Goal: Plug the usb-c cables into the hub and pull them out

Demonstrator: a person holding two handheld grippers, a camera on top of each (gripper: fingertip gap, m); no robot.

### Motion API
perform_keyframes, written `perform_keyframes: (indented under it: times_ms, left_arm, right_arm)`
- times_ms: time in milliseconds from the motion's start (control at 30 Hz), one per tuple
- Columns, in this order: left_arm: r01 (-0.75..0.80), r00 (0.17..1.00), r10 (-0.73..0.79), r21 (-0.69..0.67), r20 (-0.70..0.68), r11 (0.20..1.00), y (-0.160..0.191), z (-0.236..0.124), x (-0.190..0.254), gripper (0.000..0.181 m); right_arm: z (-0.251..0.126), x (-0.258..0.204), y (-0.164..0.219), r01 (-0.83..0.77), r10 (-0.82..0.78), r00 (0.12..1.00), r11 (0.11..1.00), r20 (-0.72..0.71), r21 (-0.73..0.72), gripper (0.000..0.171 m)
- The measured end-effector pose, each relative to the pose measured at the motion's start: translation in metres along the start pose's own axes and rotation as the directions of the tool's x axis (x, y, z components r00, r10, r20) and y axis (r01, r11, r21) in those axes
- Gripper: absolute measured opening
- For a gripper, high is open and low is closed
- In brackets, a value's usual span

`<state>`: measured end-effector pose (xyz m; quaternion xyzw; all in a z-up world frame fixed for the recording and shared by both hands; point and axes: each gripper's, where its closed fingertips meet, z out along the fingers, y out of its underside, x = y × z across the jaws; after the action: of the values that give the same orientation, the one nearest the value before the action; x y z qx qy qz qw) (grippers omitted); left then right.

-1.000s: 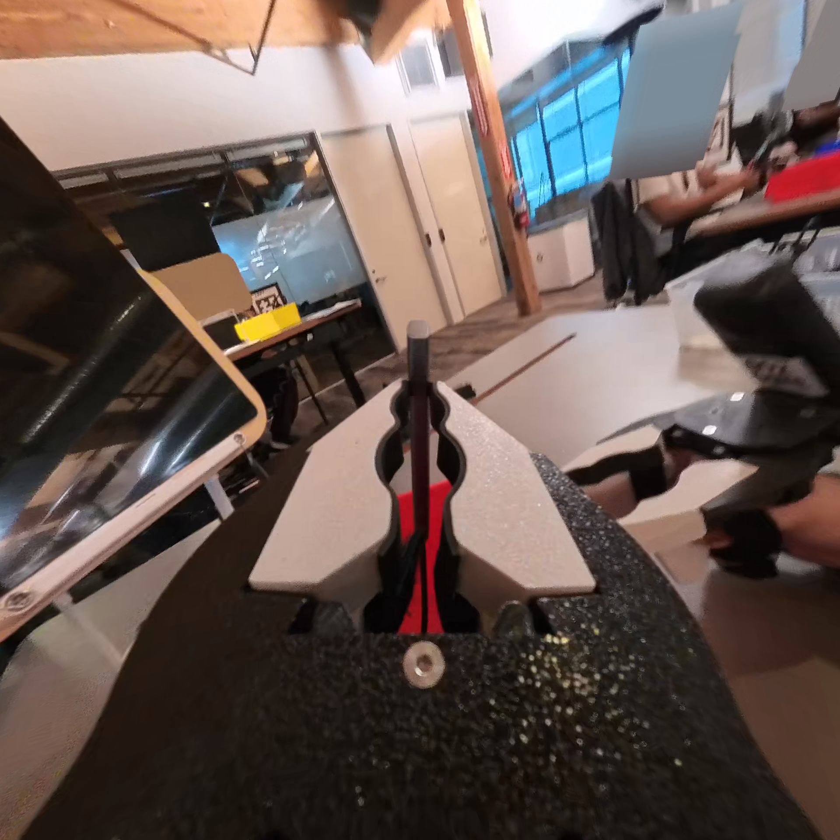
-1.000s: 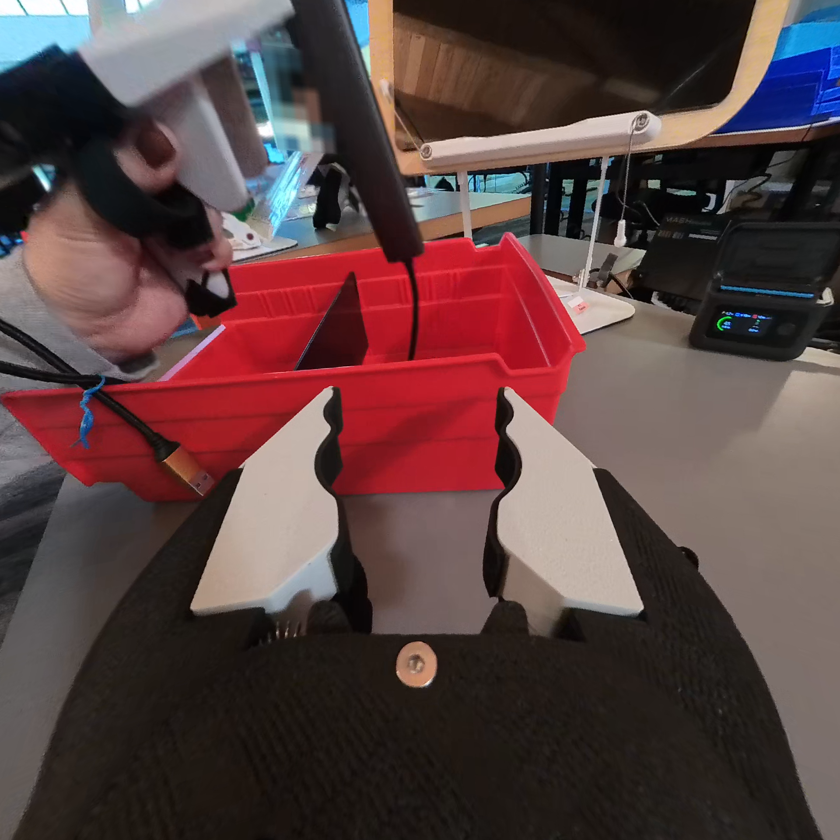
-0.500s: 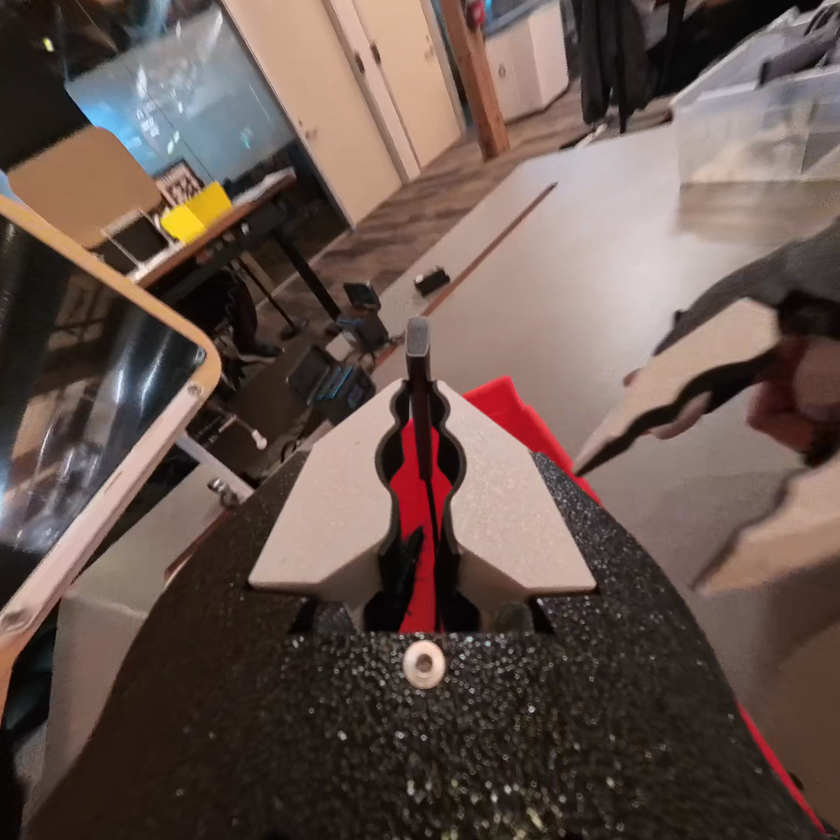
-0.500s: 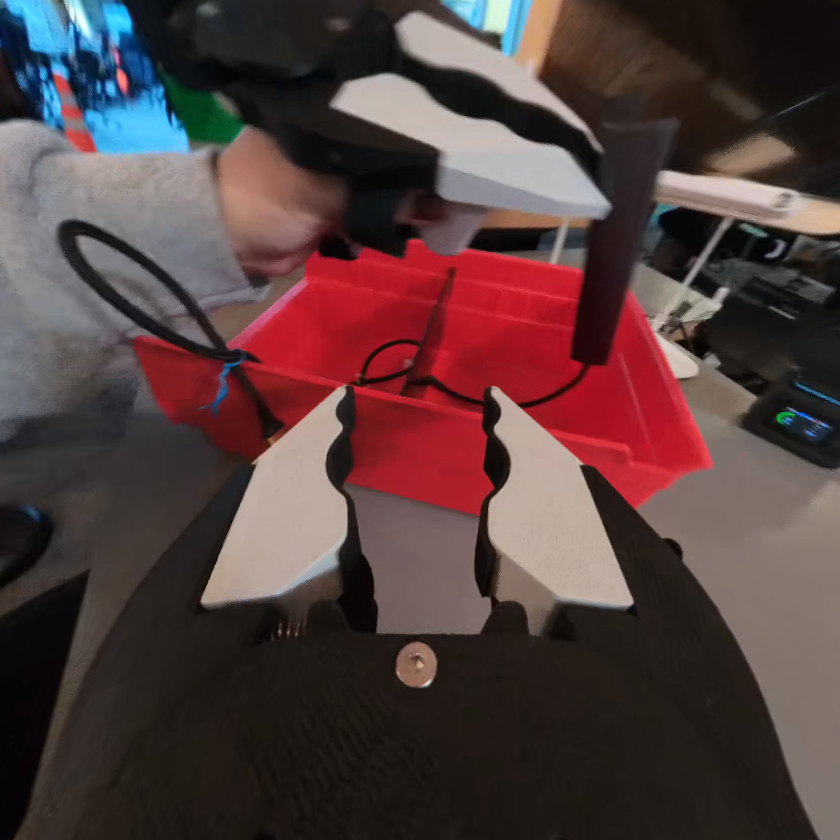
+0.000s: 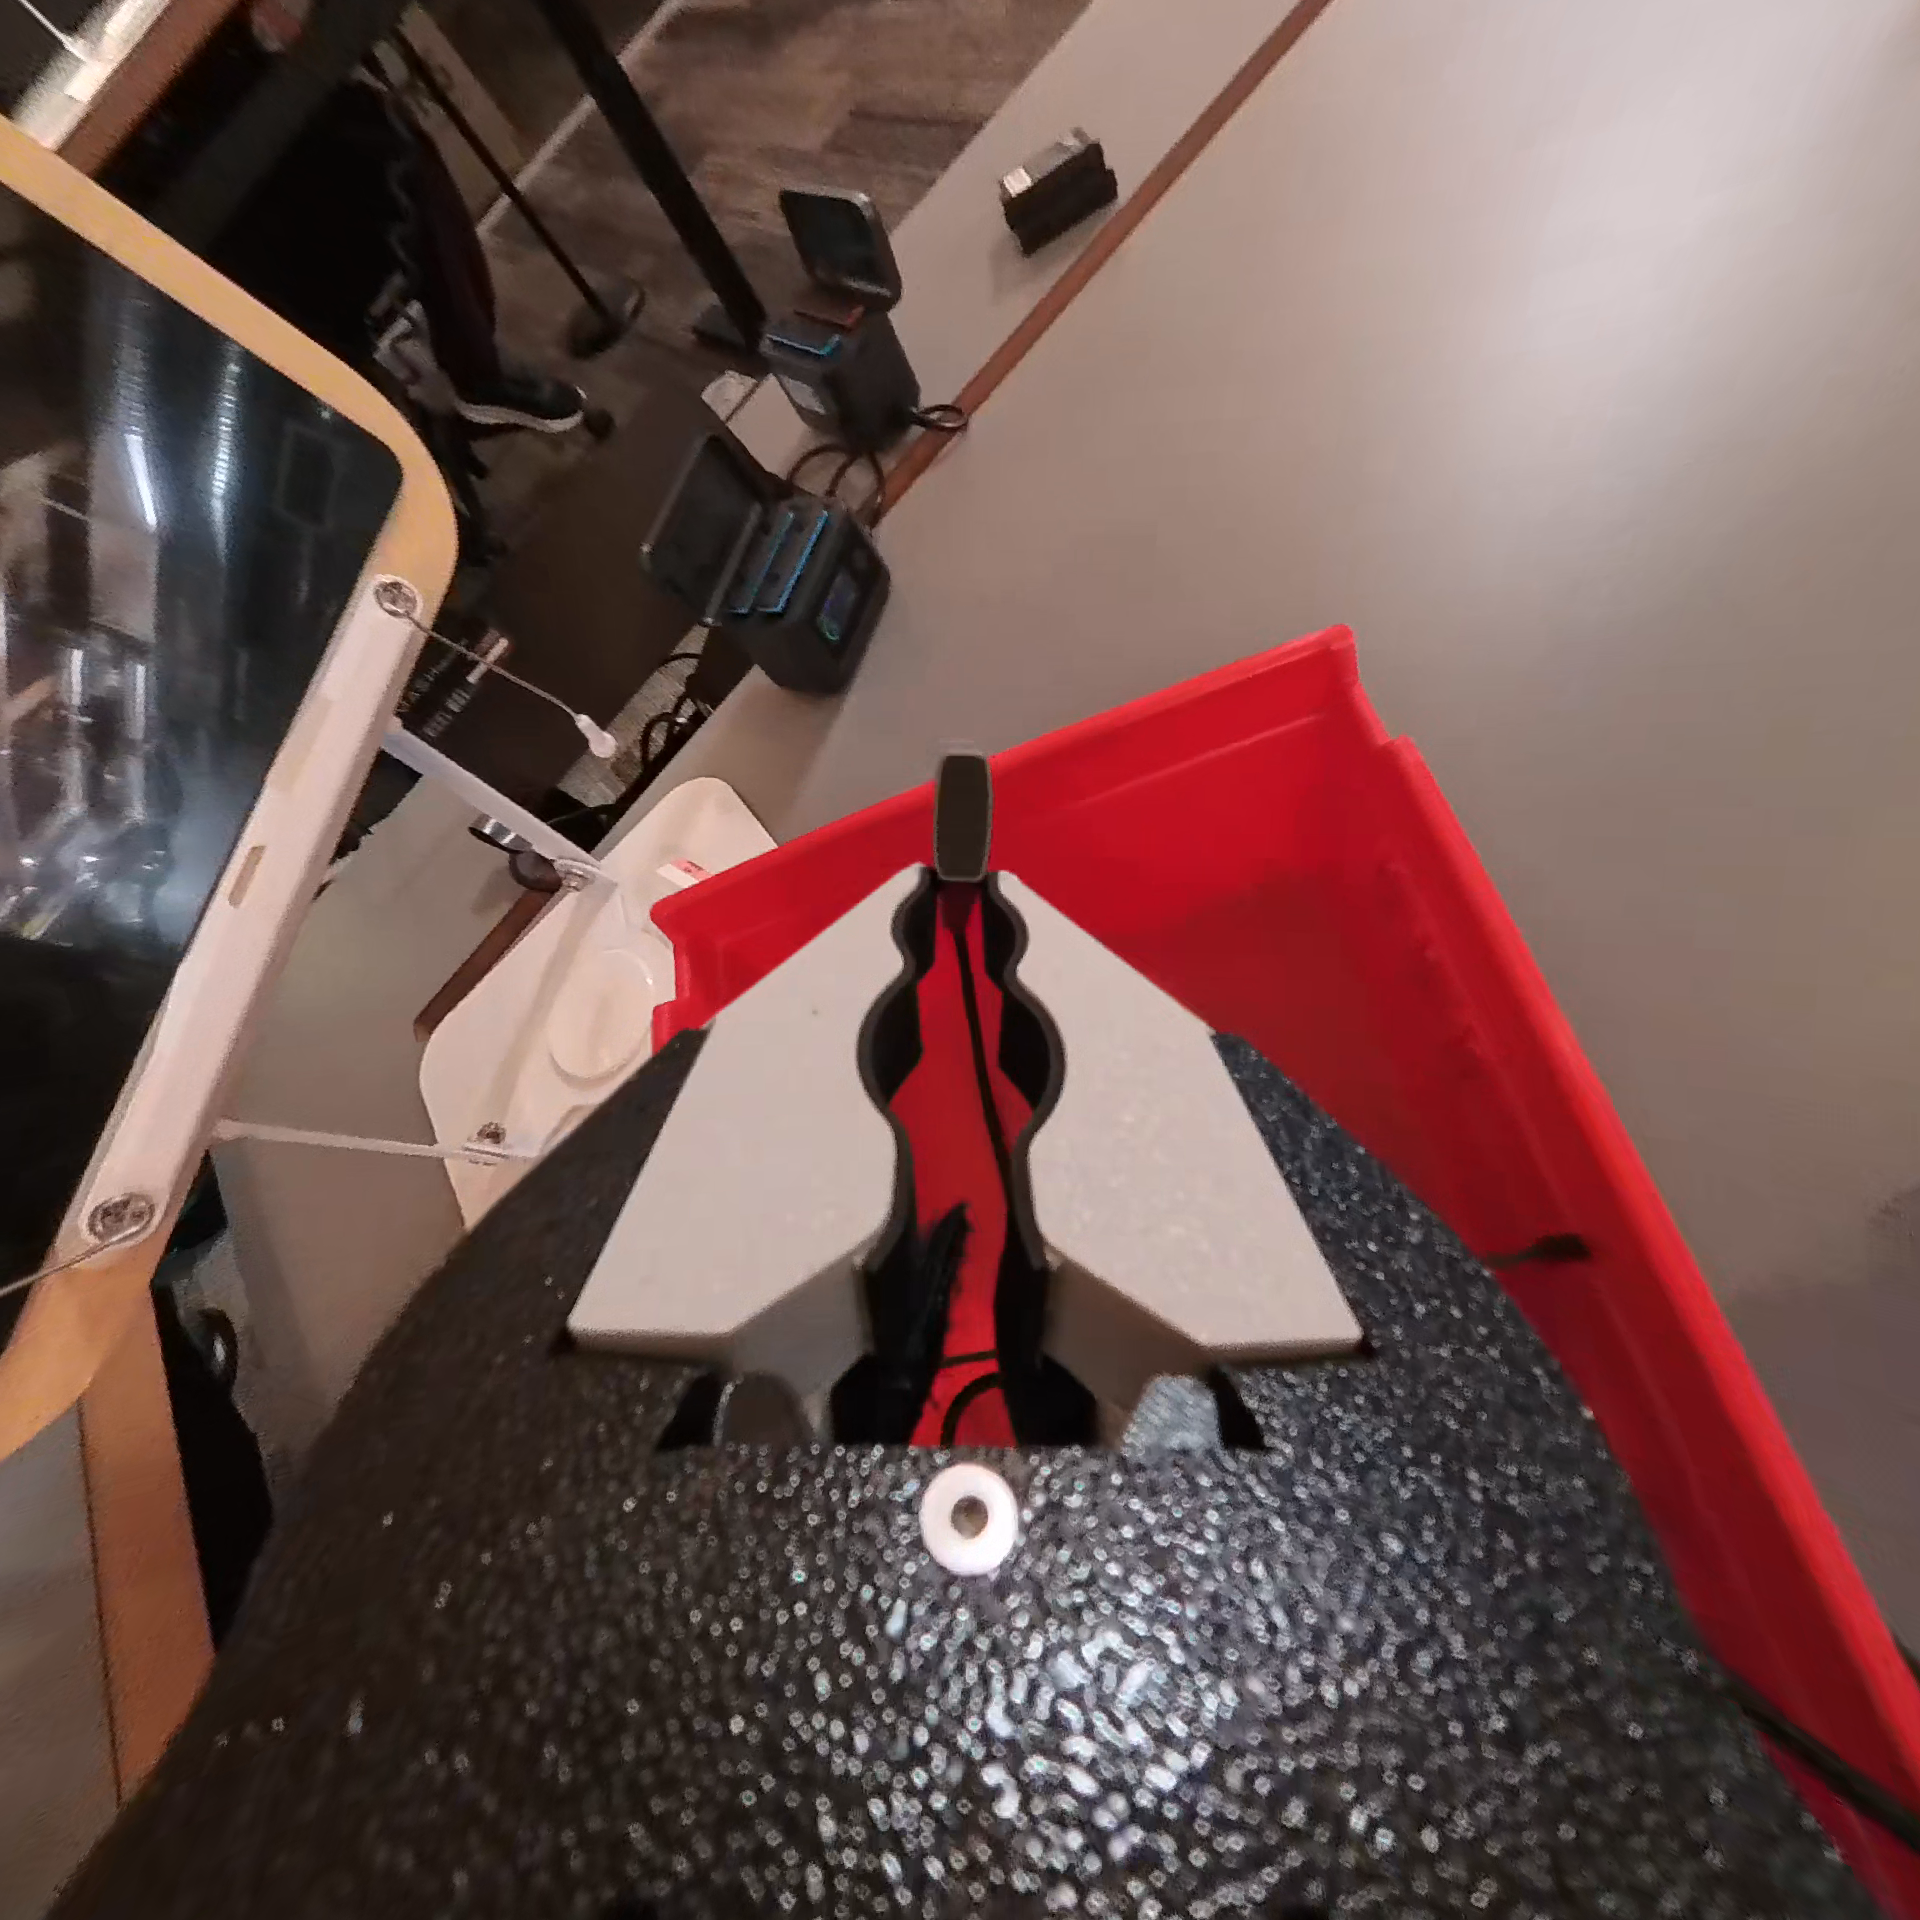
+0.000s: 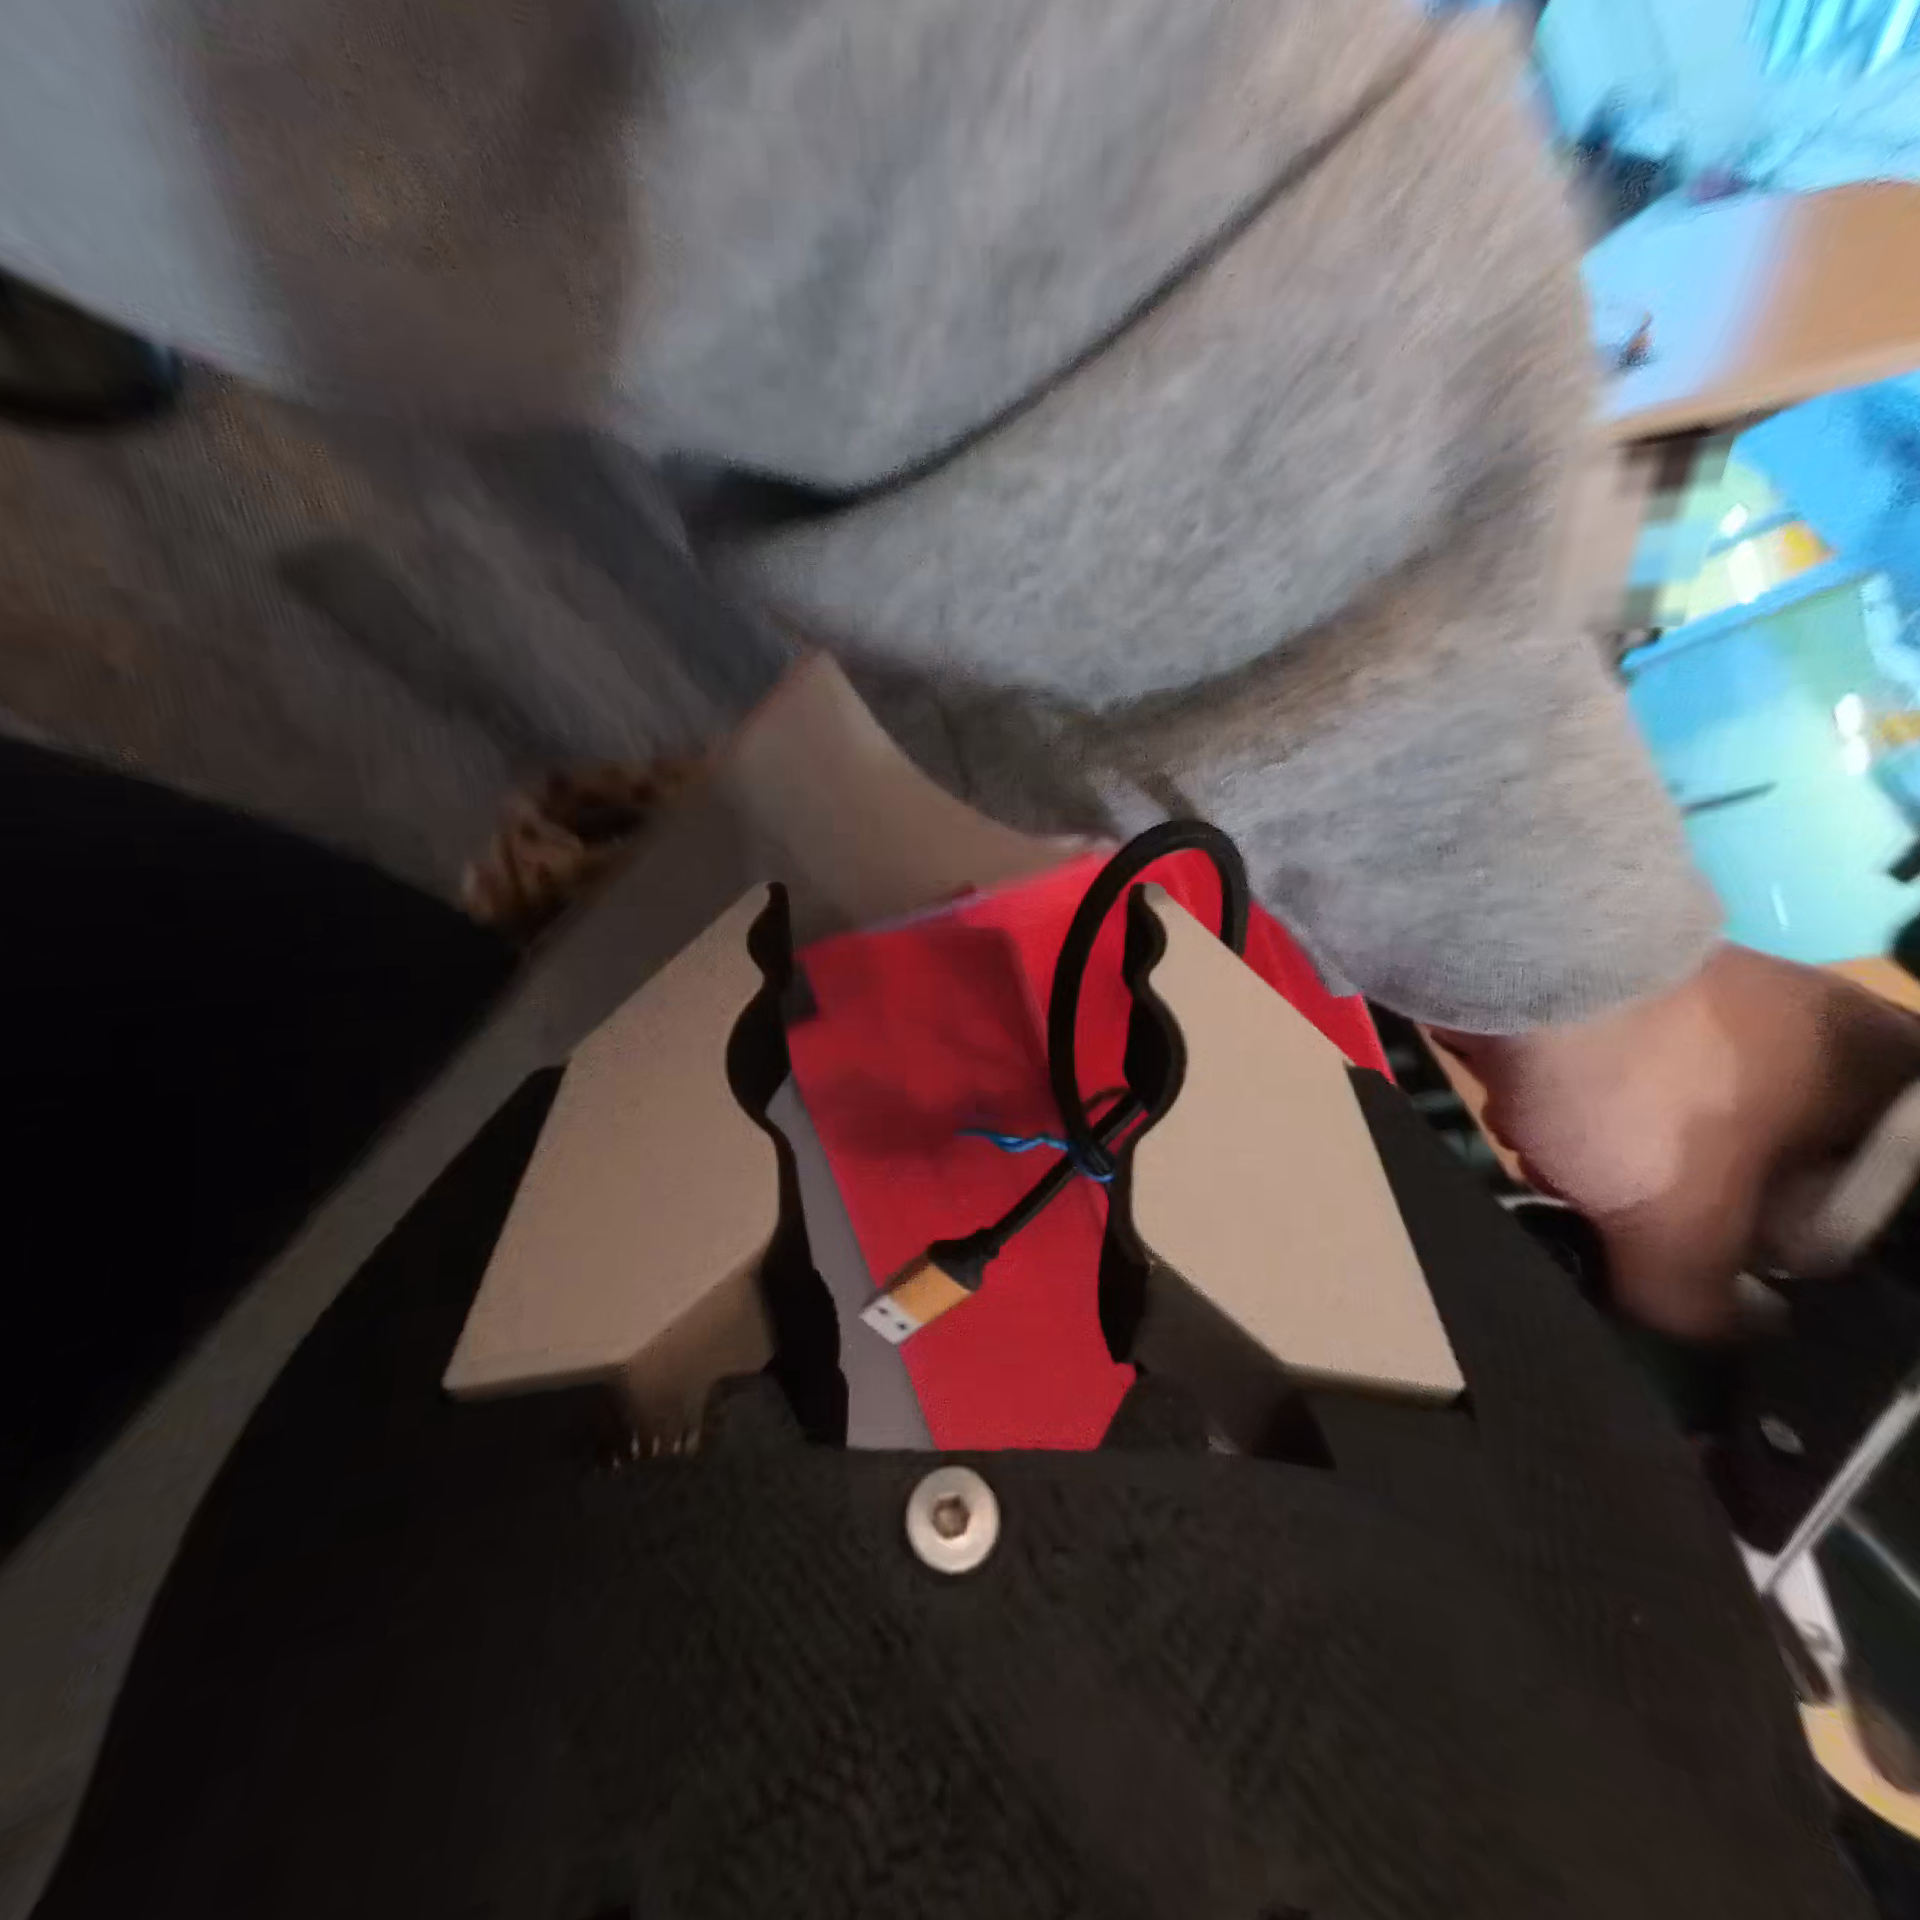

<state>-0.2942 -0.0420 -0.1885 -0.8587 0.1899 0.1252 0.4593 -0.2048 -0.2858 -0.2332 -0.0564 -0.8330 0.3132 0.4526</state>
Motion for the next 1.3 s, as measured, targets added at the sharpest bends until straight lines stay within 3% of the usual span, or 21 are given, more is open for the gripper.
perform_keyframes:
  times_ms: [67,133,167,333,467,500,600,767,900,1033,1167,1233,1300]
  left_arm:
    - [-0.009,1.000,0.008,-0.013,-0.028,1.000,0.003,0.000,0.003,0.007]
    - [-0.012,1.000,0.011,-0.041,-0.011,0.999,0.008,-0.002,0.000,0.007]
    - [-0.007,1.000,0.007,-0.056,0.009,0.998,0.011,-0.004,-0.003,0.007]
    - [0.058,0.989,-0.035,-0.162,0.142,0.985,0.034,-0.018,-0.025,0.006]
    - [0.100,0.983,-0.066,-0.197,0.173,0.975,0.045,-0.026,-0.026,0.006]
    - [0.098,0.983,-0.064,-0.192,0.174,0.977,0.046,-0.028,-0.025,0.006]
    - [0.077,0.983,-0.048,-0.162,0.180,0.984,0.047,-0.029,-0.018,0.006]
    - [0.096,0.985,-0.082,-0.086,0.150,0.992,0.047,-0.027,-0.004,0.006]
    - [0.121,0.986,-0.115,-0.043,0.122,0.992,0.045,-0.025,0.002,0.006]
    - [0.149,0.984,-0.148,0.001,0.101,0.989,0.039,-0.024,0.005,0.007]
    - [0.175,0.981,-0.179,0.059,0.076,0.983,0.026,-0.027,0.010,0.005]
    - [0.185,0.980,-0.190,0.090,0.061,0.979,0.019,-0.027,0.014,0.005]
    - [0.188,0.980,-0.194,0.109,0.048,0.976,0.015,-0.026,0.019,0.005]
  right_arm:
    - [0.016,0.002,0.027,0.017,-0.009,0.999,0.981,0.041,-0.192,0.066]
    - [0.019,-0.001,0.046,0.033,-0.006,0.996,0.953,0.088,-0.301,0.054]
    - [0.014,0.003,0.046,0.062,-0.045,0.997,0.954,0.066,-0.292,0.028]
    - [-0.036,-0.010,0.062,0.083,-0.040,0.981,0.970,0.190,-0.227,0.026]
    - [-0.070,0.005,0.077,0.003,0.002,1.000,0.980,0.028,-0.198,0.042]
    - [-0.081,0.010,0.074,-0.056,0.052,0.998,0.985,-0.030,-0.166,0.052]
    - [-0.129,0.023,0.064,-0.219,0.215,0.955,0.976,-0.203,0.004,0.055]
    - [-0.233,0.012,0.096,-0.424,0.405,0.815,0.904,-0.414,0.048,0.052]
    - [-0.330,-0.007,0.136,-0.517,0.363,0.726,0.848,-0.584,-0.115,0.051]
    - [-0.404,-0.009,0.132,-0.635,0.426,0.540,0.772,-0.726,-0.019,0.050]
    - [-0.422,0.007,0.135,-0.727,0.512,0.307,0.671,-0.802,0.149,0.044]
    - [-0.409,0.028,0.131,-0.690,0.588,0.195,0.651,-0.785,0.317,0.043]
    - [-0.379,0.048,0.127,-0.628,0.663,0.142,0.634,-0.735,0.451,0.041]
